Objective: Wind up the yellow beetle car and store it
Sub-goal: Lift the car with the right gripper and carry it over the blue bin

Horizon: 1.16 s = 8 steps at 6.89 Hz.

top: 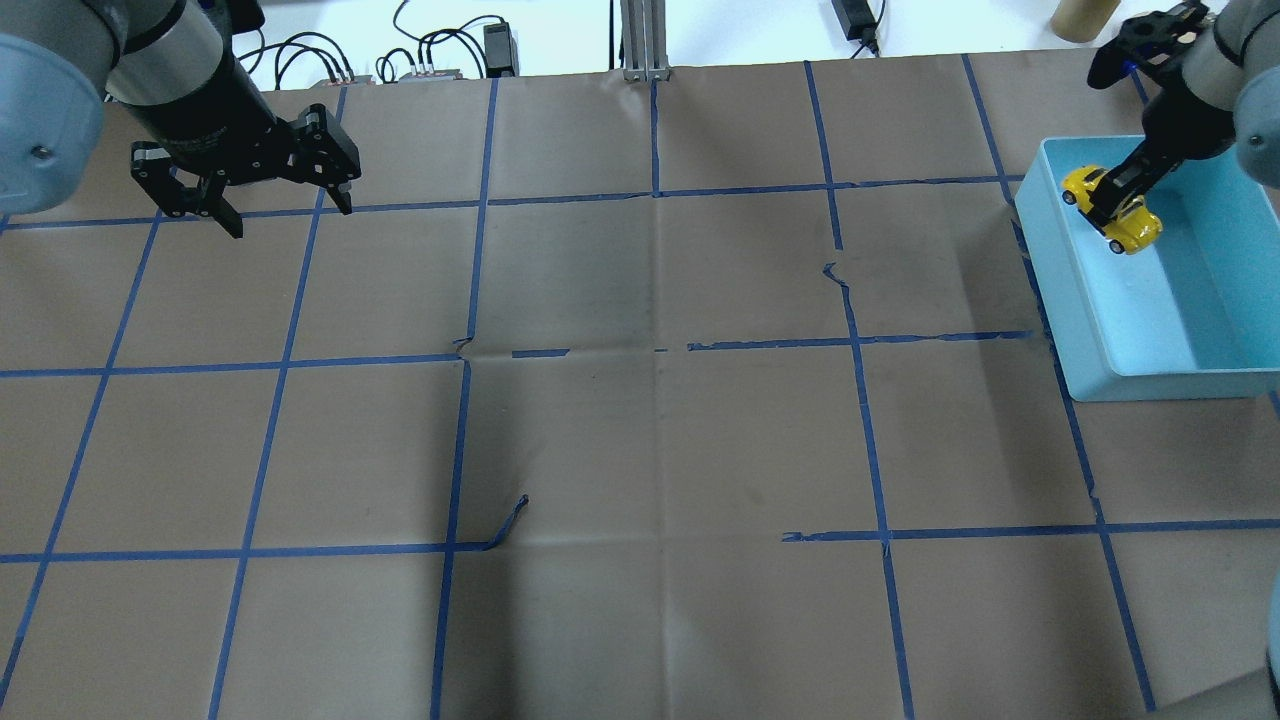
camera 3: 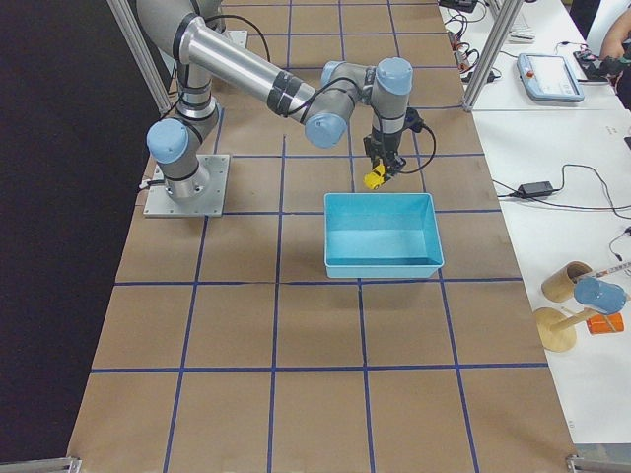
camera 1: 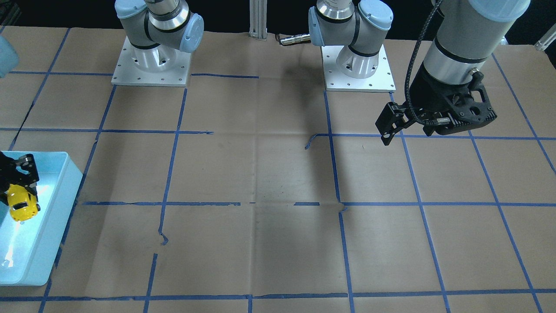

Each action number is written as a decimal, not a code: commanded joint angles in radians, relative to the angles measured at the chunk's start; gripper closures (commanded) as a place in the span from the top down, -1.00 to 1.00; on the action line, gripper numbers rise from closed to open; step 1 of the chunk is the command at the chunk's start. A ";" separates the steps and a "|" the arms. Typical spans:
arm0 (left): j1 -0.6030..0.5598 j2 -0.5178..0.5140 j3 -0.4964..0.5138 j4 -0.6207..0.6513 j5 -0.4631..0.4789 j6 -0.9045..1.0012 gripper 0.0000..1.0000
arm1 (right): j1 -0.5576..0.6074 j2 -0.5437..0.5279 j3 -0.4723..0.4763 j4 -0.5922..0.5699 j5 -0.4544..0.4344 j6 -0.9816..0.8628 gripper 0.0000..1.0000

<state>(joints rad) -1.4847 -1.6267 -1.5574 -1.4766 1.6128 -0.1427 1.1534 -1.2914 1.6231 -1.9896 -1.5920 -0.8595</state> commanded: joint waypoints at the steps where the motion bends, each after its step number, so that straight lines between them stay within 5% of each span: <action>1: 0.000 -0.002 -0.009 -0.001 -0.001 -0.001 0.98 | -0.096 0.053 -0.034 0.000 -0.002 0.244 -0.83; 8: 0.000 0.048 -0.021 -0.004 0.001 -0.002 0.98 | -0.176 0.245 -0.014 -0.078 0.006 0.275 -0.71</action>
<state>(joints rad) -1.4849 -1.5860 -1.5784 -1.4799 1.6127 -0.1441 0.9776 -1.0550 1.6003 -2.0656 -1.5877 -0.5764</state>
